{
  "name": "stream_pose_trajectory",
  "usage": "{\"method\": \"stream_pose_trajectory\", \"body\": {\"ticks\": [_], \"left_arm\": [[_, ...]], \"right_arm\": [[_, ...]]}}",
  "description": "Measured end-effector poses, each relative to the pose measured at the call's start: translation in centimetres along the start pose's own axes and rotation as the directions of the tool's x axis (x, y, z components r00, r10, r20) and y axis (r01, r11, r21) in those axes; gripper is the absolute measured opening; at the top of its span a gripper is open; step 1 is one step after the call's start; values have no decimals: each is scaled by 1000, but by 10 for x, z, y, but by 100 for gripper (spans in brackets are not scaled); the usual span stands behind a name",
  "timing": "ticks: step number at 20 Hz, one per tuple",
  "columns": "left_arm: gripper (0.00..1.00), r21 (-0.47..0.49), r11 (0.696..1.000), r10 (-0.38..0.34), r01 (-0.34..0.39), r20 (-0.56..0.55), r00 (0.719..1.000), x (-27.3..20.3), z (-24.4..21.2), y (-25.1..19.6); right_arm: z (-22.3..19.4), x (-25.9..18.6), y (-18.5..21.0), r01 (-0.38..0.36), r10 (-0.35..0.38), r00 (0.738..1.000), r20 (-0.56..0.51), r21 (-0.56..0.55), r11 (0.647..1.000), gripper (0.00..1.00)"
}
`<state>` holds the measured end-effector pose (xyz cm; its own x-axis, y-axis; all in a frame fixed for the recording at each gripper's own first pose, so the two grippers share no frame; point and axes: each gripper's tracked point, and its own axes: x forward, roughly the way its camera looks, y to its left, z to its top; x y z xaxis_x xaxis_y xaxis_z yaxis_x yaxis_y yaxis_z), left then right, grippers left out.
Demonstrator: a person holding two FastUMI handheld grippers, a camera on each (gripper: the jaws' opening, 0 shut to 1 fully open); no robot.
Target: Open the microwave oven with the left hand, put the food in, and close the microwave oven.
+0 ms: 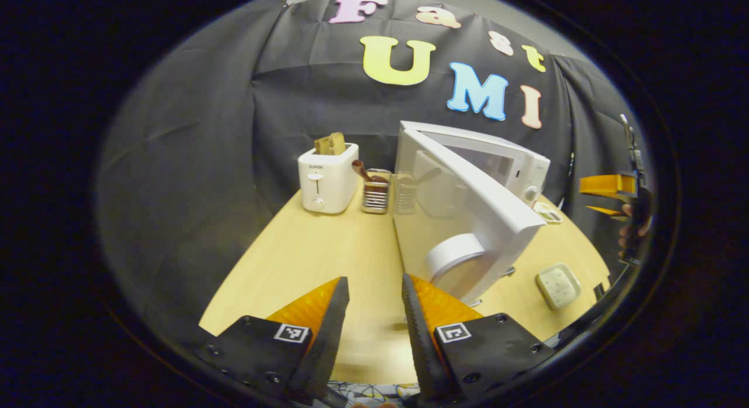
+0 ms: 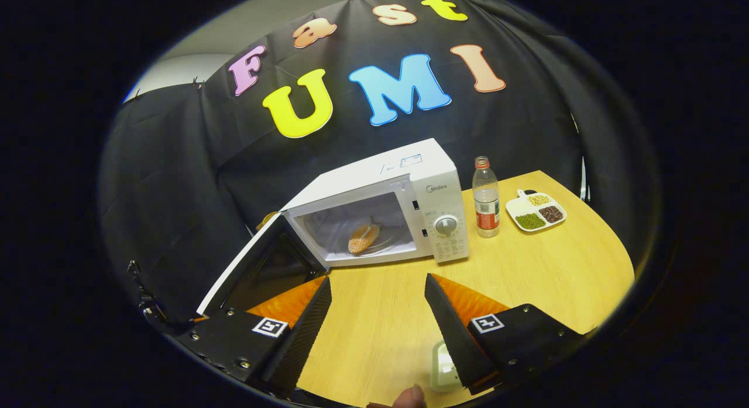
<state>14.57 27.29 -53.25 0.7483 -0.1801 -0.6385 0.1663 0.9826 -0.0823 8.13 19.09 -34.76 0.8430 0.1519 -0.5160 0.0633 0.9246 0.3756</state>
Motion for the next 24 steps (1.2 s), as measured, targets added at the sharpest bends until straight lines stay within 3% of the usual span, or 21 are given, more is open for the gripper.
{"method": "stream_pose_trajectory", "body": {"ticks": [3, 6, 7, 9, 10, 11, 13, 14, 17, 19, 24], "left_arm": [[63, 0, 1000, 3, -3, -13, 1000, 0, 5, -22], [75, 61, 998, -10, 11, -23, 1000, 2, 12, -58], [69, 86, 996, -15, 17, -25, 1000, 3, 16, -72], [69, 121, 992, -29, 32, -28, 999, 10, 22, -103], [63, 131, 991, -37, 42, -36, 999, 15, 22, -119], [63, 139, 989, -50, 55, -42, 998, 20, 24, -137], [75, 174, 981, -78, 81, -29, 997, 28, 32, -172], [63, 184, 978, -92, 96, -34, 995, 35, 33, -186], [65, 177, 971, -157, 160, -33, 987, 59, 45, -230], [64, 189, 962, -190, 195, -47, 981, 81, 51, -248], [64, 226, 934, -282, 278, -16, 959, 144, 95, -280]], "right_arm": [[3, -34, -34, 27, -26, 1000, 2, -45, 999, 98], [16, -71, -67, 42, -41, 999, 23, -69, 997, 98], [19, -84, -76, 39, -37, 999, 27, -77, 996, 98], [25, -107, -98, 40, -37, 999, 33, -101, 994, 98], [29, -116, -110, 51, -47, 998, 42, -108, 993, 98], [31, -124, -127, 78, -73, 996, 47, -107, 991, 98], [35, -135, -146, 94, -90, 994, 59, -70, 993, 98], [33, -138, -154, 105, -103, 994, 40, -44, 994, 98], [42, -150, -172, 141, -139, 988, 62, -25, 990, 98], [39, -148, -190, 203, -202, 978, 47, -12, 979, 98], [37, -148, -193, 302, -303, 952, 34, 36, 953, 98]]}}
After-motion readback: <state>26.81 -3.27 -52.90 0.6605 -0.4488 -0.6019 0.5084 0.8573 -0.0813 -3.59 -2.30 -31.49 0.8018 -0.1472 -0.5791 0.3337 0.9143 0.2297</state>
